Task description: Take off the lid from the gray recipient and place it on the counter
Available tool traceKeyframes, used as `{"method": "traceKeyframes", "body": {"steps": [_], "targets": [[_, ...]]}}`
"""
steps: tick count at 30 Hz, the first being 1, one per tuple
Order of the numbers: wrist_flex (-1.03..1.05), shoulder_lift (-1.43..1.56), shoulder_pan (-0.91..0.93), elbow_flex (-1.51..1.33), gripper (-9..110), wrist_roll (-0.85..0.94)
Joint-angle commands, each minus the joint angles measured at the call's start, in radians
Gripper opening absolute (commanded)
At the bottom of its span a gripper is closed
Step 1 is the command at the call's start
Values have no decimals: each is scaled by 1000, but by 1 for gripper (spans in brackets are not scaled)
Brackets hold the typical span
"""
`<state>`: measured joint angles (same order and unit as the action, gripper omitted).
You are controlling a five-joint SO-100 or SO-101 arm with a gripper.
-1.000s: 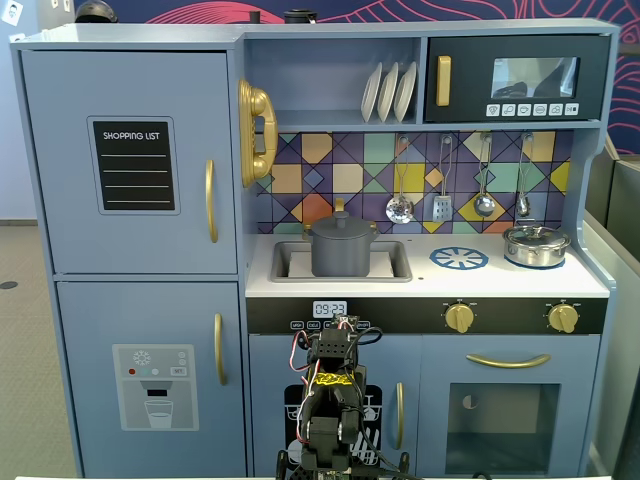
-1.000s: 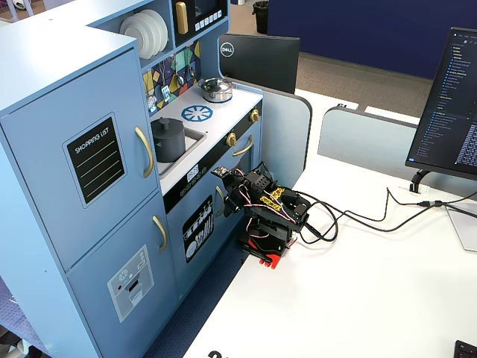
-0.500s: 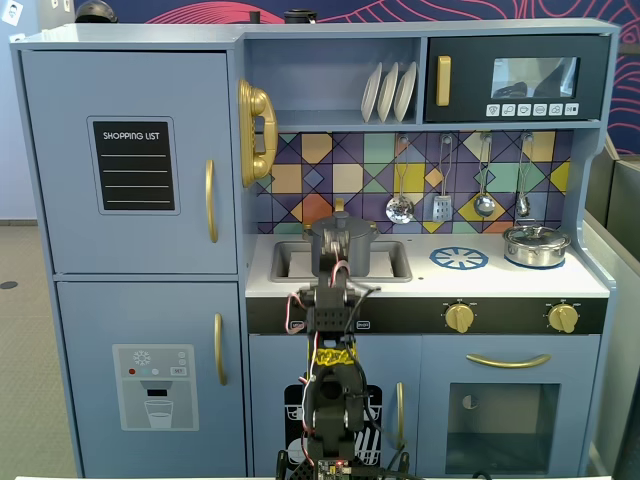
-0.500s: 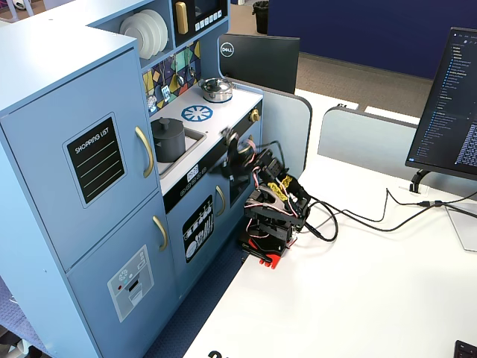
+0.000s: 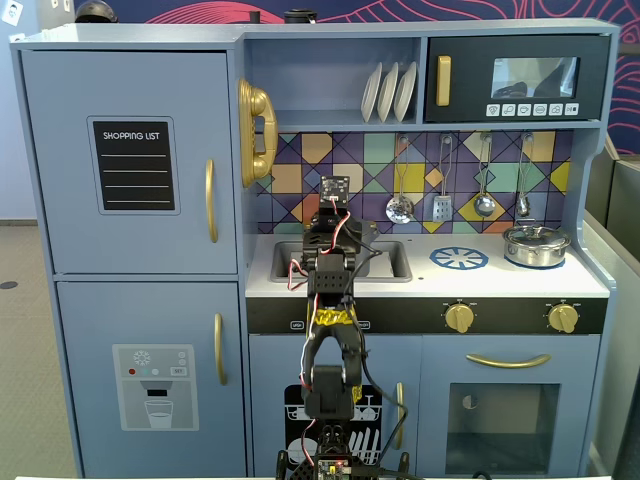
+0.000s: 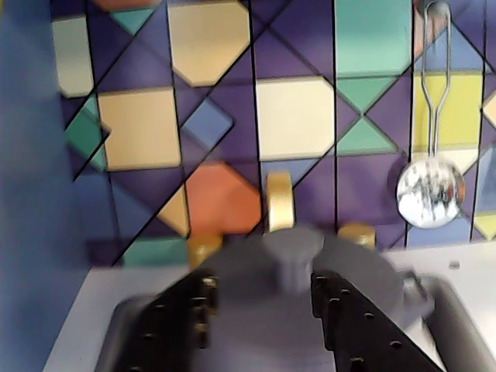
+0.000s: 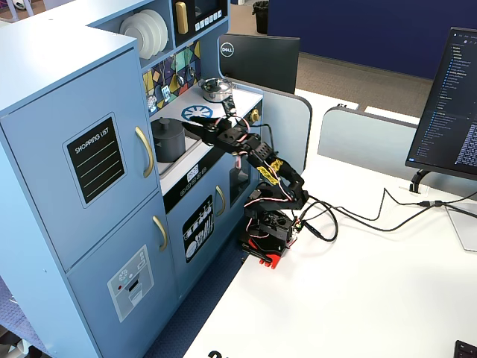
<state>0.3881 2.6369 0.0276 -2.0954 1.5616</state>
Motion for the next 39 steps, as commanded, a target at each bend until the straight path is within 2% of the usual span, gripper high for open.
{"method": "traceKeyframes", "body": {"steps": [1, 9, 39], "targets": [[-98, -91, 35, 81, 13, -2], [-124, -227, 69, 143, 17, 6], [-242, -558, 6, 293, 12, 58]]}}
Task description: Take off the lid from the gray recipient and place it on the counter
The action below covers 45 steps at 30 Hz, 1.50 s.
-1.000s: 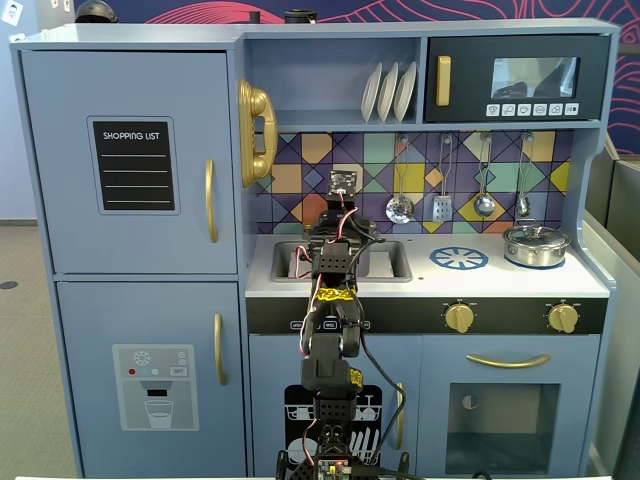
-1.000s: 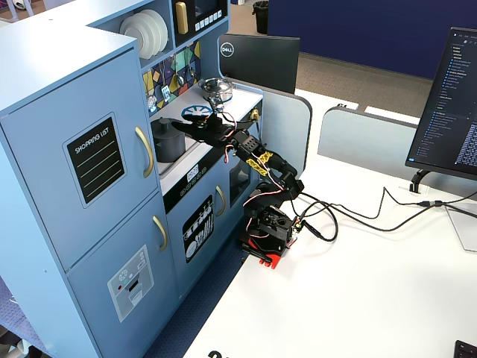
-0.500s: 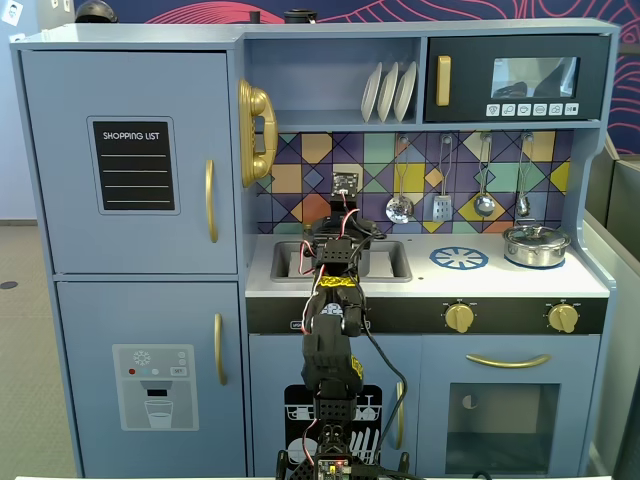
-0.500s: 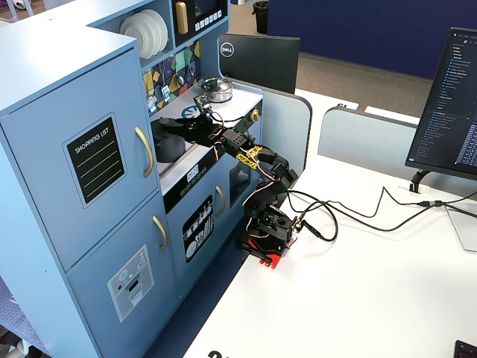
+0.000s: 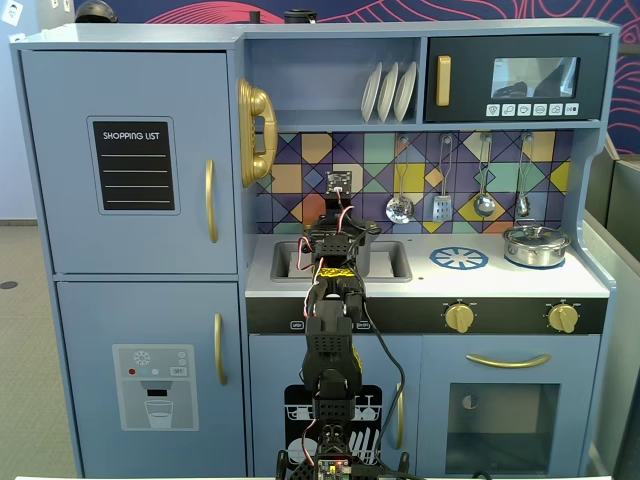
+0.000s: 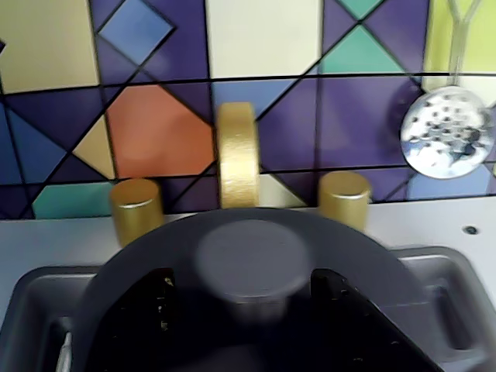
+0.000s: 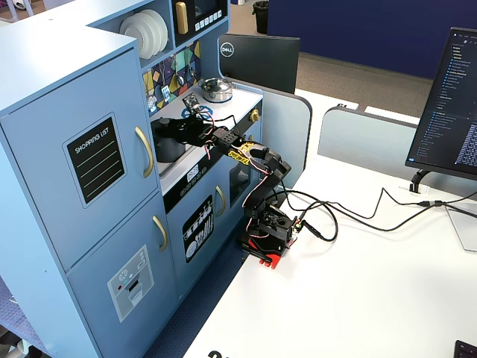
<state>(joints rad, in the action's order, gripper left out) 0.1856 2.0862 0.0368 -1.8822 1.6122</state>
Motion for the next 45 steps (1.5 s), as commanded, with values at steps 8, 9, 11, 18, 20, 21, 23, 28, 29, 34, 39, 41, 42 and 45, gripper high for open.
{"method": "traceKeyframes", "body": {"steps": [8, 9, 11, 18, 20, 21, 23, 28, 29, 34, 39, 41, 42, 45], "targets": [[-63, -48, -15, 109, 0, 20], [-66, -46, -15, 109, 0, 11], [-83, -38, -15, 109, 0, 2], [-107, 9, -2, 161, 0, 28], [-91, 20, 9, 193, 0, 48], [-74, 28, 21, 210, 0, 52], [-38, 35, 55, 247, 0, 57], [28, 49, 198, 299, 0, 26], [28, 48, 230, 305, 0, 12], [15, 41, 383, 276, 0, -21], [-61, 25, 483, 160, 0, -26], [-103, 3, 514, 115, 0, -29], [-130, -11, 523, 95, 0, -29], [-192, -61, 543, 52, 0, -34]]}}
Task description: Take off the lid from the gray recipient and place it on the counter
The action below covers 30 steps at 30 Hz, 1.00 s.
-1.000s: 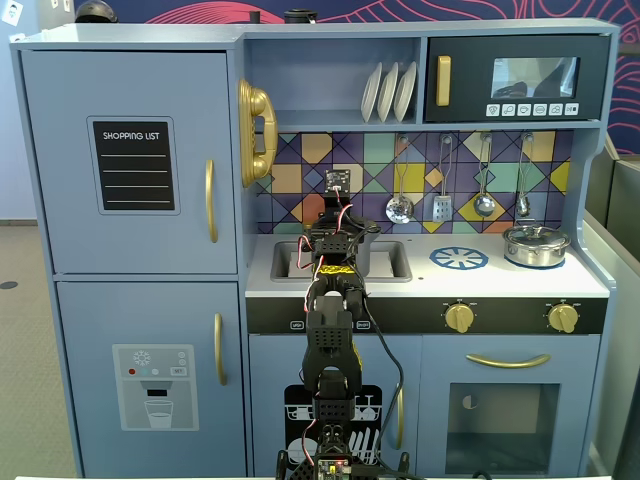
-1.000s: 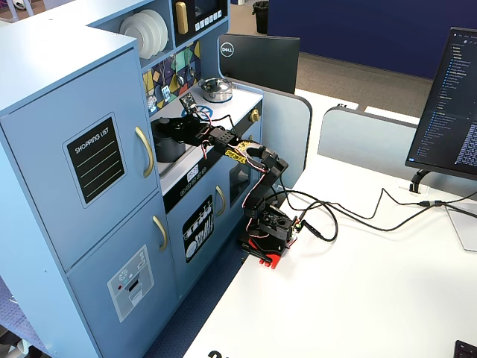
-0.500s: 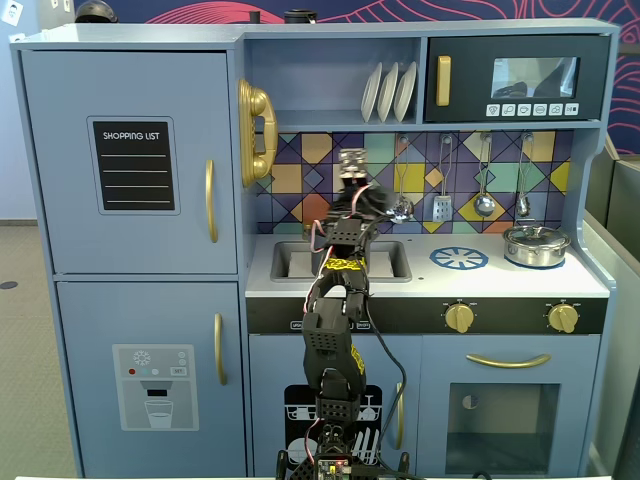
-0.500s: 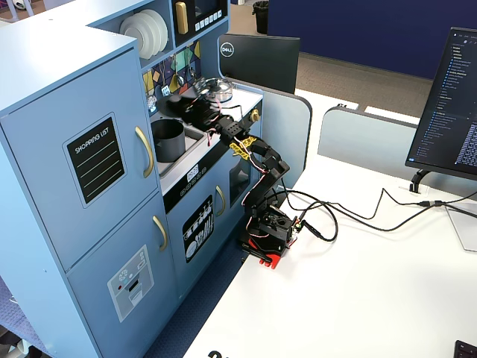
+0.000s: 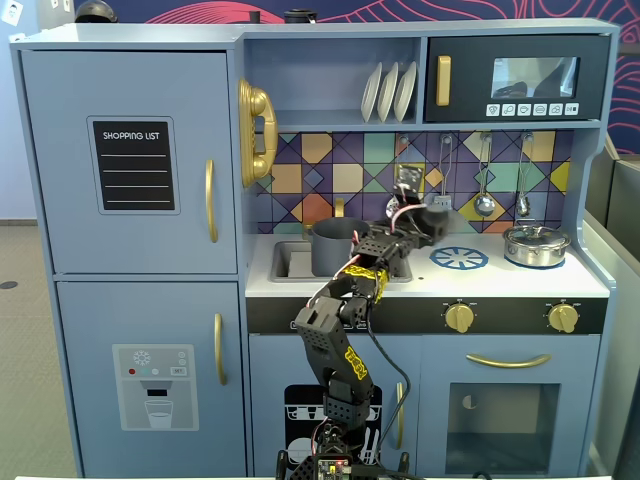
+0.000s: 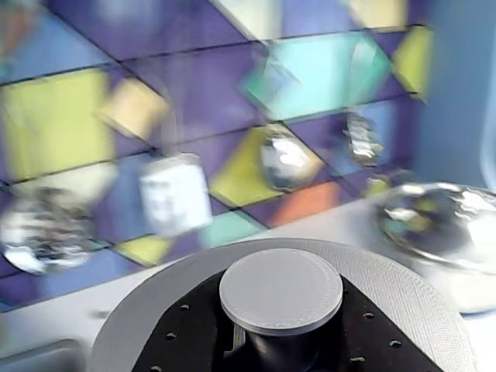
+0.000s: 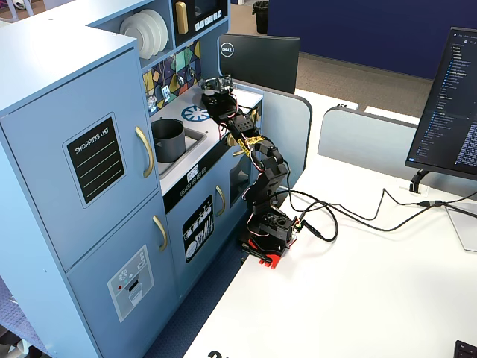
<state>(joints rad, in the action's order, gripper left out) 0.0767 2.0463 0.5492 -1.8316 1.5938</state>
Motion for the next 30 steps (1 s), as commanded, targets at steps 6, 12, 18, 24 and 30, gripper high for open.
{"method": "traceKeyframes", "body": {"steps": [6, 12, 18, 24, 30], "targets": [[-198, -121, 31, -60, 0, -9], [-282, -229, 15, -63, 0, -6], [-333, -316, 11, -54, 0, 6], [-365, -370, 12, -57, 0, 15], [-403, -387, 14, -84, 7, 9]]}}
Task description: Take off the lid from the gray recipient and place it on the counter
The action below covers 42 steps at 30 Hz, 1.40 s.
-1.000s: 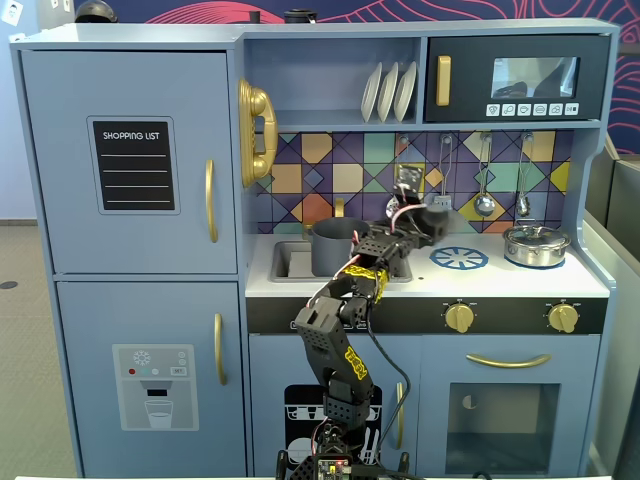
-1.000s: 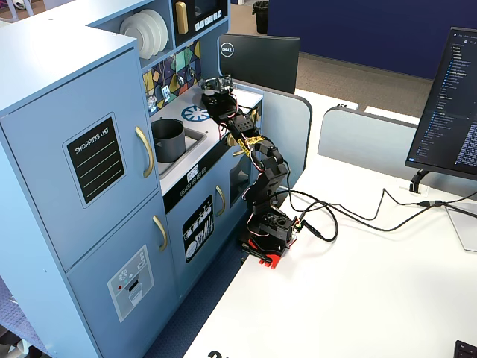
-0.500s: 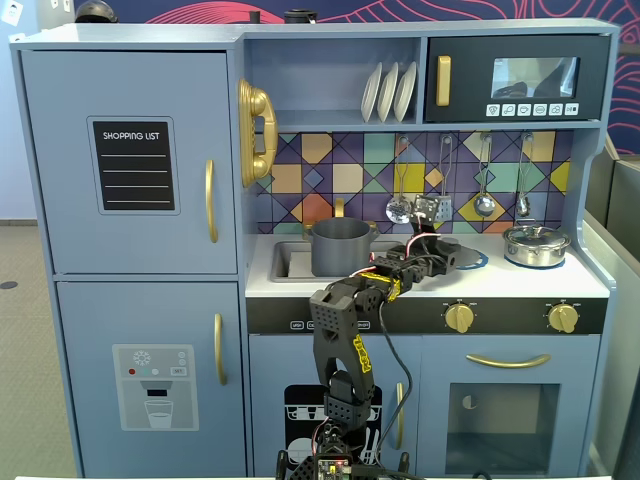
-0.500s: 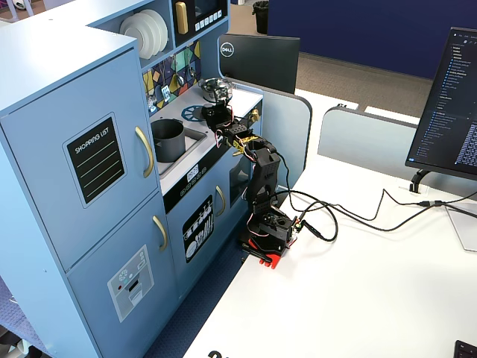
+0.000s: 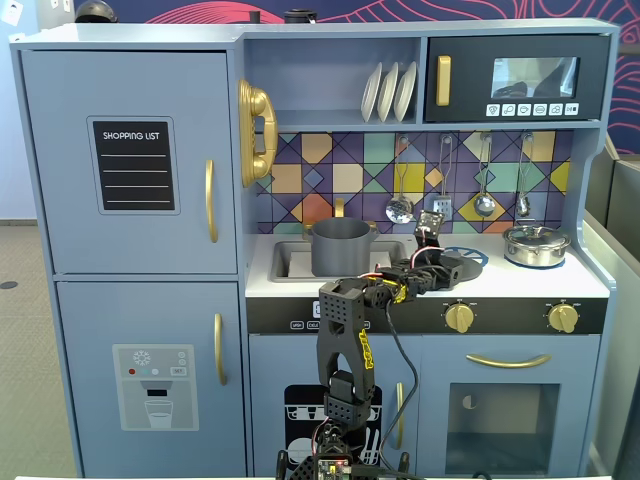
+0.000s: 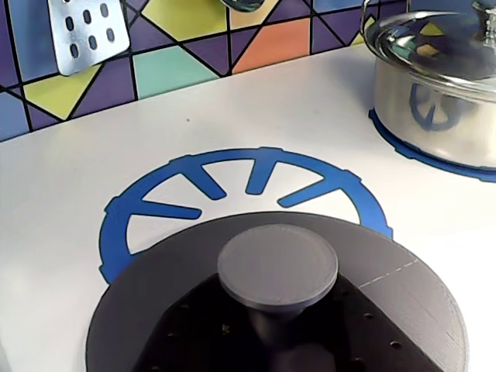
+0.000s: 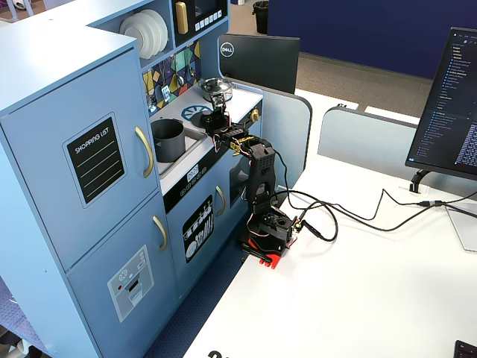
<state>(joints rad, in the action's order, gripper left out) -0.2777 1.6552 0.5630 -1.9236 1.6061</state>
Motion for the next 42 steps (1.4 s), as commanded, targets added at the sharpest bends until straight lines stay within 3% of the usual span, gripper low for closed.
{"method": "traceKeyframes", "body": {"steps": [1, 6, 20, 26, 31, 34, 37, 42], "targets": [[-54, 8, 5, 3, 12, -6], [-58, 40, 21, -15, 28, -8], [-17, 212, 54, -6, 28, -74], [357, 545, -17, 18, 20, -141], [960, 907, -124, 20, 0, -161], [1272, 1085, -224, 0, 0, -202], [1401, 1192, -325, -120, 0, -123], [1437, 1308, -494, -413, 0, -133]]}}
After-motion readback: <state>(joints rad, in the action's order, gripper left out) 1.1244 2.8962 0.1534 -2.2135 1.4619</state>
